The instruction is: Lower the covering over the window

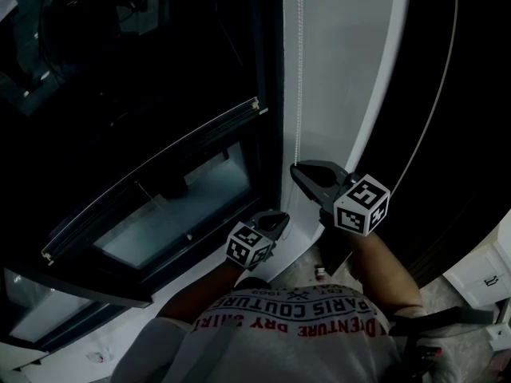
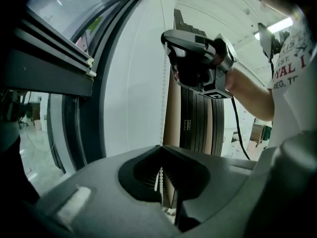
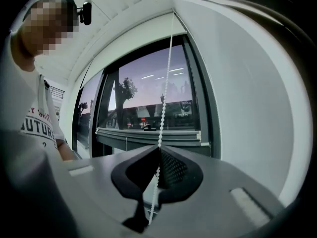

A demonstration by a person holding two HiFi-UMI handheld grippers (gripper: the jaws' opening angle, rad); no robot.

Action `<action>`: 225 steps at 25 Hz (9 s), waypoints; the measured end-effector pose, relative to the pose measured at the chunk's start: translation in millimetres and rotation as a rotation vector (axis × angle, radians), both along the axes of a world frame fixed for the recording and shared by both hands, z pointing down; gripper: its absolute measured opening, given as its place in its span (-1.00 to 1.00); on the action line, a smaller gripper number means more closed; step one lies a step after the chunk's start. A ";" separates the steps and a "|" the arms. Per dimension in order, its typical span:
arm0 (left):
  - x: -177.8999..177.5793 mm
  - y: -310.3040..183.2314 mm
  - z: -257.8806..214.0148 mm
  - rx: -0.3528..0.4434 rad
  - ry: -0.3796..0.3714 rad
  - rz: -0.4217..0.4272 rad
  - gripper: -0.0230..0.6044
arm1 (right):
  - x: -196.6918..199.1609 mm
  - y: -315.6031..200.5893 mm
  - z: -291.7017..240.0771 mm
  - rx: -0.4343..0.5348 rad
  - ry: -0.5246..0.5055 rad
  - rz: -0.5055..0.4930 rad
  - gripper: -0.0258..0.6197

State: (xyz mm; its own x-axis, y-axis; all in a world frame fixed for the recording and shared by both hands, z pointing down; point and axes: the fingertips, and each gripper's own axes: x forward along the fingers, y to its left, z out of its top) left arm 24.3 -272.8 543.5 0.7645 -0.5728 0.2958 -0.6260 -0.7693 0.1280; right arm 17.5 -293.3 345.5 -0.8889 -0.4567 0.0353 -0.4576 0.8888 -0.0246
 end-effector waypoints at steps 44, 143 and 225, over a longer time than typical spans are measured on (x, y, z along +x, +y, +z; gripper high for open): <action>-24.5 -5.9 -186.7 0.161 0.219 0.146 -0.62 | -0.1 15.1 126.5 -0.185 0.108 0.019 -0.90; 36.5 -0.7 -108.9 0.092 0.149 0.134 -0.90 | 7.8 3.7 -53.2 0.065 -0.027 -0.047 -0.85; 2.5 -29.5 -251.8 0.248 0.216 0.174 -0.91 | -16.5 40.3 188.2 -0.270 0.230 -0.064 -0.89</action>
